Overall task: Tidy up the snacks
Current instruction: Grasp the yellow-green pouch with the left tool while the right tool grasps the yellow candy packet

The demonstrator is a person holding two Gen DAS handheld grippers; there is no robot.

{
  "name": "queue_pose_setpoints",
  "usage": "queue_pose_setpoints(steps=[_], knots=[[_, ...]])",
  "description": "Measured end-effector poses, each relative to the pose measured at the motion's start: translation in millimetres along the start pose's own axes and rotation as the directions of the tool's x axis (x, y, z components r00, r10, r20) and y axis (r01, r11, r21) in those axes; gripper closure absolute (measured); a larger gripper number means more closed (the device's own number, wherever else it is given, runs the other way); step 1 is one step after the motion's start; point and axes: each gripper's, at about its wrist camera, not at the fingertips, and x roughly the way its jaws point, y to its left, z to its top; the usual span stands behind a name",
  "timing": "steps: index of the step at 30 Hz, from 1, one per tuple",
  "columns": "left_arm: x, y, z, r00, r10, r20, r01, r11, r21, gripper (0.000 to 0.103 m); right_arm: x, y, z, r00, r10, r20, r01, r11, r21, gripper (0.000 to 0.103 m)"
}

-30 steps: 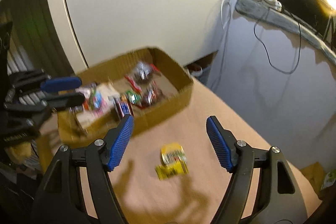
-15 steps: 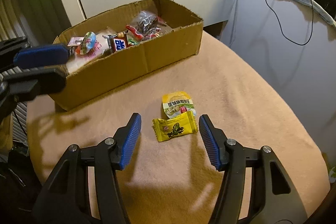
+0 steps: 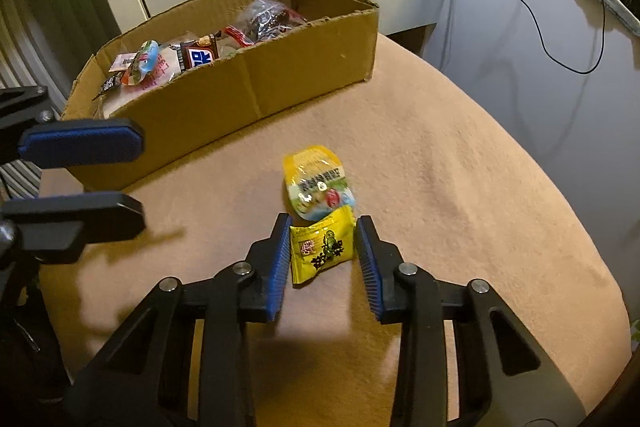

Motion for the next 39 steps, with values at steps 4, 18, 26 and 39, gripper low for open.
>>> queue_pose_setpoints(steps=[4, 18, 26, 39], knots=[[13.2, -5.3, 1.8, 1.000, -0.015, -0.022, 0.015, 1.000, 0.001, 0.078, -3.2, -5.8, -6.4, 1.000, 0.000, -0.009, -0.001, 1.000, -0.004, 0.077], [65.2, -7.1, 5.7, 0.994, 0.055, -0.095, -0.055, 0.998, 0.005, 0.051, -16.8, -37.5, -26.1, 1.000, -0.005, 0.016, 0.004, 0.997, 0.074, 0.087], [90.9, -9.2, 13.1, 0.988, 0.096, -0.119, -0.095, 0.995, 0.019, 0.058, -19.2, -40.4, -29.8, 1.000, -0.006, 0.028, 0.003, 0.995, 0.095, 0.087], [78.0, -11.4, 12.9, 0.994, 0.078, -0.077, -0.077, 0.997, 0.024, 0.071, -27.4, -38.1, -29.3, 0.999, -0.040, 0.028, 0.036, 0.991, 0.129, 0.088]])
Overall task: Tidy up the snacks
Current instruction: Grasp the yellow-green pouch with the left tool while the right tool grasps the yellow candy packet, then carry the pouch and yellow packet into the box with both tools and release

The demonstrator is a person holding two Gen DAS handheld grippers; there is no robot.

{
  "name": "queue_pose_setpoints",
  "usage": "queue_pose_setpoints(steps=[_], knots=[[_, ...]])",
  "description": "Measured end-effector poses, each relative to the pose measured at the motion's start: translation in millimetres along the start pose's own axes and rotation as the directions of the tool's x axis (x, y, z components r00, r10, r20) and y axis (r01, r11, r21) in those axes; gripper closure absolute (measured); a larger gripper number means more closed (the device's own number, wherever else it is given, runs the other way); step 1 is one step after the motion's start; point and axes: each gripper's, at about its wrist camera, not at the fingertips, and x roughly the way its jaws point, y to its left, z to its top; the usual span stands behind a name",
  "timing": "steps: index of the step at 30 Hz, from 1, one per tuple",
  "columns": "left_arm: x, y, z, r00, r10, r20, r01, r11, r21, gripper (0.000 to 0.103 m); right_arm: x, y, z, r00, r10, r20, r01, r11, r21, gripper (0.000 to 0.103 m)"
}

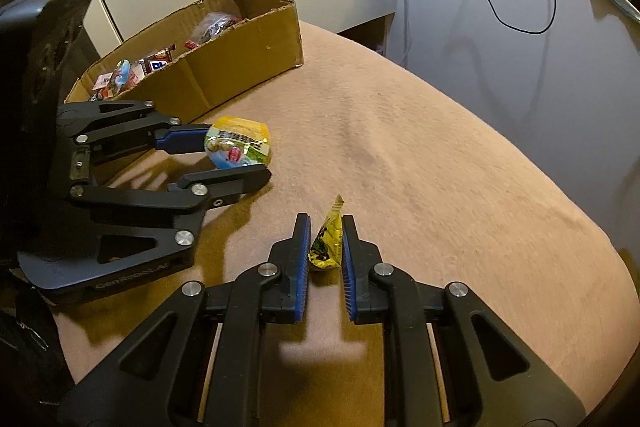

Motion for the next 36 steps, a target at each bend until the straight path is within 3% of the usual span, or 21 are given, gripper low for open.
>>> queue_pose_setpoints(steps=[11, 18, 36], knots=[[-58.0, 4.2, -5.0, 0.993, -0.021, 0.114, 0.021, 1.000, -0.004, 0.071, -34.8, 20.9, 8.7, 0.998, -0.032, 0.052, 0.033, 0.999, -0.010, 0.088], [-90.6, 25.7, -7.2, 0.984, -0.016, 0.177, 0.021, 0.999, -0.024, 0.071, -52.1, 45.7, 27.0, 0.995, -0.036, 0.093, 0.039, 0.999, -0.028, 0.088], [-111.8, 106.1, -14.4, 0.975, 0.053, 0.217, -0.028, 0.993, -0.115, 0.071, -20.4, 96.9, 104.2, 0.992, 0.019, 0.124, -0.011, 0.998, -0.065, 0.088]])
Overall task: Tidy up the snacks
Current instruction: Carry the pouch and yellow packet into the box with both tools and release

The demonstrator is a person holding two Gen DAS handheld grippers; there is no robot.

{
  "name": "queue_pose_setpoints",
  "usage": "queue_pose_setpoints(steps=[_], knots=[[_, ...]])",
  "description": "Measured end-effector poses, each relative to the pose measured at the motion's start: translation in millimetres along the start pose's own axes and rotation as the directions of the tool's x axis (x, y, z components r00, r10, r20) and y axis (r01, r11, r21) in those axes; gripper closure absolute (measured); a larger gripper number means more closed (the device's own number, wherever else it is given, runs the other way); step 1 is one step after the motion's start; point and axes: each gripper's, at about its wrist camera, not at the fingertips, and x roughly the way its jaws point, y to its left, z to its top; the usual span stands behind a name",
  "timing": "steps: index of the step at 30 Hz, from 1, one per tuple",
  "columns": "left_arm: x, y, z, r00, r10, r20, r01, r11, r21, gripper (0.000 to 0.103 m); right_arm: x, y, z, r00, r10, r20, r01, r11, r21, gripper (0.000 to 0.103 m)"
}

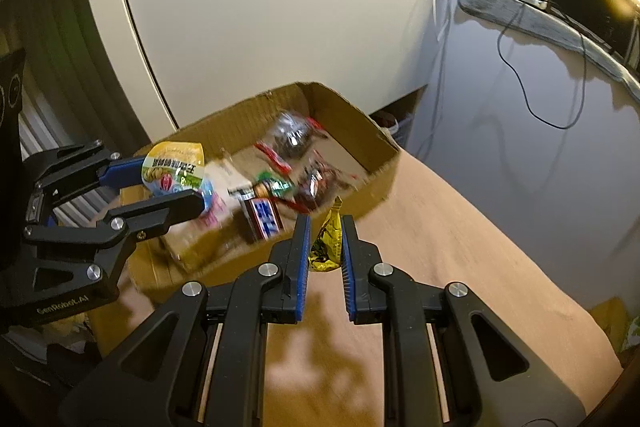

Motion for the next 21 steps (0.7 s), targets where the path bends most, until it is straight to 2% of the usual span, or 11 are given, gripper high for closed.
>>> queue_pose_setpoints(steps=[10, 21], knots=[[3.0, 22.0, 0.4, 1.000, 0.016, -0.001, -0.016, 1.000, -0.018, 0.071, 26.1, 17.9, 24.4, 0.999, 0.036, -0.005, -0.036, 0.999, -0.017, 0.088], [3.9, 26.6, 0.5, 1.000, 0.024, -0.001, -0.024, 1.000, -0.020, 0.071, 38.6, 25.0, 33.5, 0.998, 0.056, -0.015, -0.056, 0.998, -0.027, 0.089]])
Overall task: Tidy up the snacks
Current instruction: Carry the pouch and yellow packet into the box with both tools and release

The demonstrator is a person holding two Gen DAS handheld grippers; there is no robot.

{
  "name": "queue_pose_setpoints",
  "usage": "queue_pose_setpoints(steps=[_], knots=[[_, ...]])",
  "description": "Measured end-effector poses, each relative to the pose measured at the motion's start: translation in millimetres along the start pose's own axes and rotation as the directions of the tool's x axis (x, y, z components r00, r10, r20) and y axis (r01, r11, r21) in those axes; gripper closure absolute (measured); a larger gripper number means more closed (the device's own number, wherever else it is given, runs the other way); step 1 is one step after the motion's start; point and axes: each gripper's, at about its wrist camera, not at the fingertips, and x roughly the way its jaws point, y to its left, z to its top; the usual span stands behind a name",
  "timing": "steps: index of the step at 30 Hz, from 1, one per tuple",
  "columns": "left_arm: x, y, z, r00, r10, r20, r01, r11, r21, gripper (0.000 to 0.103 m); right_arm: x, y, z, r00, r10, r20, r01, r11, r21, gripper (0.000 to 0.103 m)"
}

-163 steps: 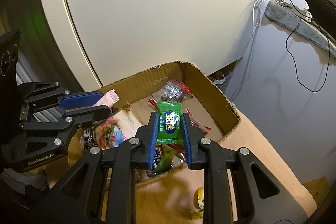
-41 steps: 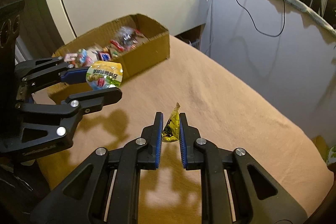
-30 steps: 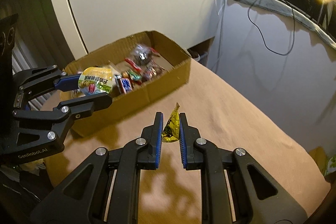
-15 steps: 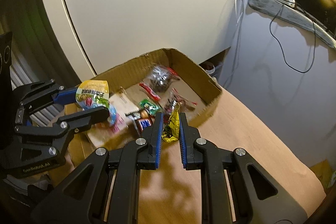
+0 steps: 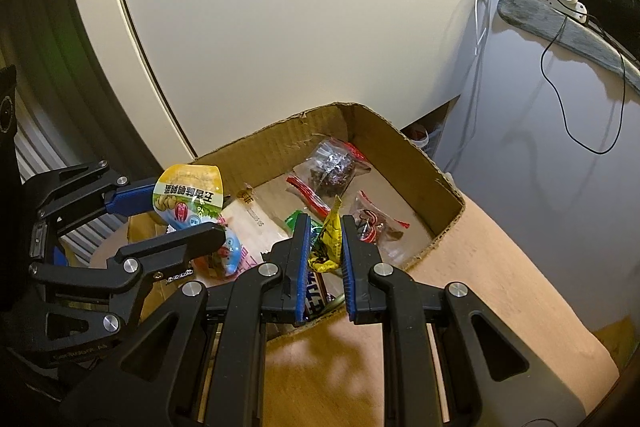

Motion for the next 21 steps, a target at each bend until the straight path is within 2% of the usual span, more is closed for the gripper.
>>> queue_pose_setpoints(steps=[21], knots=[[-0.7, 8.7, -1.7, 1.000, 0.022, -0.006, -0.023, 1.000, -0.014, 0.070, 12.3, 7.5, 6.7, 0.999, 0.026, -0.028, -0.027, 1.000, -0.017, 0.088]])
